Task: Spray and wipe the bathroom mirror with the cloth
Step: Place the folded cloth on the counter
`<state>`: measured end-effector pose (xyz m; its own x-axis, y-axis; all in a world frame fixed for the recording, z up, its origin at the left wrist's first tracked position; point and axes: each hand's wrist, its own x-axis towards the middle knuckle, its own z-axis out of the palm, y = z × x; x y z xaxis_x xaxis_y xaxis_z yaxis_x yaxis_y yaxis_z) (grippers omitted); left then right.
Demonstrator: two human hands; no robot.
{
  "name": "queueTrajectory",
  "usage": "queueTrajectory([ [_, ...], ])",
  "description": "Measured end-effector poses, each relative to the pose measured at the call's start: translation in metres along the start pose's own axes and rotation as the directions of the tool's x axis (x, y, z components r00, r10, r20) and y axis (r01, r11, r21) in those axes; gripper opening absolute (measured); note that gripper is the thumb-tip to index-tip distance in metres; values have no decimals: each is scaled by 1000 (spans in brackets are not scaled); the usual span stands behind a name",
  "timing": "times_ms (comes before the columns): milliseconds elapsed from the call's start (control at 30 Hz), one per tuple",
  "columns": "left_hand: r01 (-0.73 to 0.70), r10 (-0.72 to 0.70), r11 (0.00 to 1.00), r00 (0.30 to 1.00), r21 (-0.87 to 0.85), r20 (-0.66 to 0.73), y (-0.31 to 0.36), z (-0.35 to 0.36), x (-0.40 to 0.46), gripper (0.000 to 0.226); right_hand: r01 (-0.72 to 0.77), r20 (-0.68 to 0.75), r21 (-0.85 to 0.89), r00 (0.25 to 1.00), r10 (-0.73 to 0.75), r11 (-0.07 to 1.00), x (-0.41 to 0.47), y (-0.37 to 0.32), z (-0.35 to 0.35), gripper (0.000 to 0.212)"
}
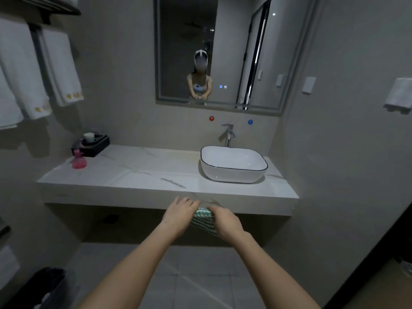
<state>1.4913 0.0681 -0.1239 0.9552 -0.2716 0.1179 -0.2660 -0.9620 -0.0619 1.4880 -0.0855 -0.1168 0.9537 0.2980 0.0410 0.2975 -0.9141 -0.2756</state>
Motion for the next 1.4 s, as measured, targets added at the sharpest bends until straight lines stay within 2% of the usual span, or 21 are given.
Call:
queueTrajectory([
  [200, 68, -70, 996, 997, -64, -23, 0, 3, 84, 67, 80, 17, 50, 997, -81, 996, 102, 51, -22, 43],
  [267, 102, -101, 994, 994, -41, 38, -17, 11, 97, 68, 129, 38, 67, 991, -131, 989, 126, 50, -11, 44],
  [467, 199, -193, 980, 972, -30, 133, -89, 42, 144, 67, 204, 160, 102, 963, -218, 974, 210, 27, 35, 46],
  [600, 253, -246, 965, 964, -62, 103, -142, 52, 187, 73, 230, 168, 72, 956, -239, 971, 282, 5, 41, 45],
  [733, 267, -265, 960, 964, -82, 38, -205, 54, 234, 65, 267, 158, 16, 951, -266, 964, 363, -23, 39, 45],
  [967, 301, -300, 945, 953, -125, 28, -309, 62, 301, 69, 313, 165, -21, 938, -305, 950, 481, -74, 45, 47],
  [1133, 319, -311, 939, 947, -130, 83, -359, 83, 344, 67, 314, 221, -12, 927, -303, 949, 554, -84, 71, 47],
  [1400, 325, -305, 936, 941, -137, 148, -420, 124, 435, 52, 311, 266, 3, 916, -301, 950, 668, -78, 106, 43],
])
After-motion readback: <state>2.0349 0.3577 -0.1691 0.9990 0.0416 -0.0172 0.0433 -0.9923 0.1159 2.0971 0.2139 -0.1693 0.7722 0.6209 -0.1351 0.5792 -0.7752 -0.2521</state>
